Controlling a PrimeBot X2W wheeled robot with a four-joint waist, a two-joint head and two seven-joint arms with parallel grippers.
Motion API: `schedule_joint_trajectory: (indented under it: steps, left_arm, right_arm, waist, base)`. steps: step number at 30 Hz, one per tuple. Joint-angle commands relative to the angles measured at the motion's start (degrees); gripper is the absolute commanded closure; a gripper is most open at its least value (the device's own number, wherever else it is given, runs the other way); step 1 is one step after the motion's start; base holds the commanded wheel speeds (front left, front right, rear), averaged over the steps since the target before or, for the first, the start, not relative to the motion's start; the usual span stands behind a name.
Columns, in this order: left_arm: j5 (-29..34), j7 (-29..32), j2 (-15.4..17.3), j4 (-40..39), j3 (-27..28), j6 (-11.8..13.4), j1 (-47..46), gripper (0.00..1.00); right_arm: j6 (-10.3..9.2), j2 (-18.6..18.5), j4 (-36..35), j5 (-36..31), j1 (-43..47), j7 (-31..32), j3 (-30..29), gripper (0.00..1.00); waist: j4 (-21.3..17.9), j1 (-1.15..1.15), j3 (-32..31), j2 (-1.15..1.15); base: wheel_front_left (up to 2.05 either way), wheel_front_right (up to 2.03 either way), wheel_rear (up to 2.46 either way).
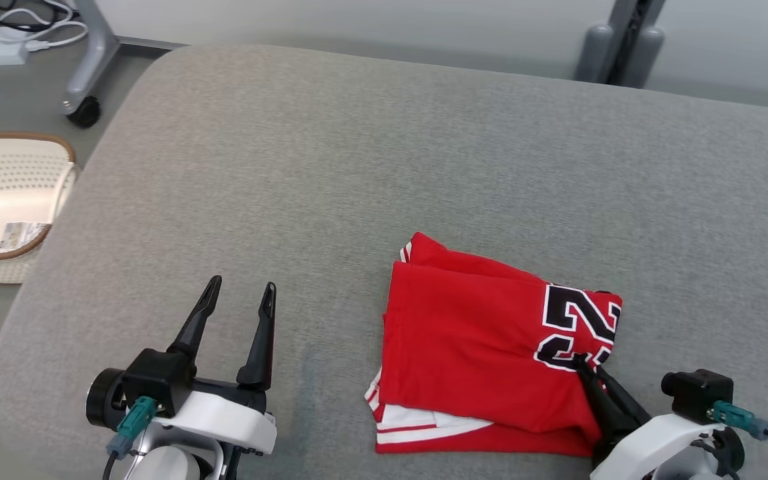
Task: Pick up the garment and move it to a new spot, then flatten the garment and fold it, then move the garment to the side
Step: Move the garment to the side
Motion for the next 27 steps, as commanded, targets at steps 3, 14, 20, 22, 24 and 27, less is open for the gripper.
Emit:
schedule_joint_trajectory:
  steps: [3,14,20,22,24,27]
  left_arm:
    - [0.04,-0.27,0.61,-0.37,0.27,-0.20,-1.19,0.00]
    - [1.03,-0.11,2.61,-2.26,0.32,-0.55,-3.93,0.00]
    - [1.72,0.90,4.08,-3.56,0.00,-0.68,-5.76,0.00]
    - [1.99,1.16,4.29,-3.96,-0.24,-0.77,-6.38,0.00]
    - [2.10,1.58,4.53,-4.32,-0.58,-0.91,-7.04,0.00]
    - [2.39,2.04,4.79,-4.81,-1.10,-1.17,-8.23,0.00]
  right_arm:
    - [-0.01,-1.31,-0.65,-1.06,0.06,-0.96,-1.13,1.00]
    - [-0.01,-3.54,-4.74,-7.11,1.93,-2.44,-7.22,1.00]
    - [-0.01,-4.68,-7.11,-9.70,1.85,-2.86,-11.23,1.00]
    - [-0.01,-5.26,-7.79,-10.24,1.34,-2.95,-11.85,1.00]
    - [-0.01,-5.82,-8.61,-10.74,0.14,-2.98,-11.90,1.00]
    - [-0.01,-7.11,-9.93,-11.52,-2.30,-2.55,-10.97,1.00]
  waist:
    - [-3.51,0.00,1.29,0.00]
    - [-16.73,0.00,5.76,0.00]
    - [-23.30,0.00,7.94,0.00]
    - [-24.84,0.00,8.57,0.00]
    - [-26.03,0.00,9.28,0.00]
    - [-27.05,0.00,10.35,0.00]
  base:
    - [0.00,0.00,0.00]
    - [0.00,0.00,0.00]
    - [0.00,0.00,0.00]
    - [0.00,0.00,0.00]
    - [0.00,0.00,0.00]
    - [0.00,0.00,0.00]
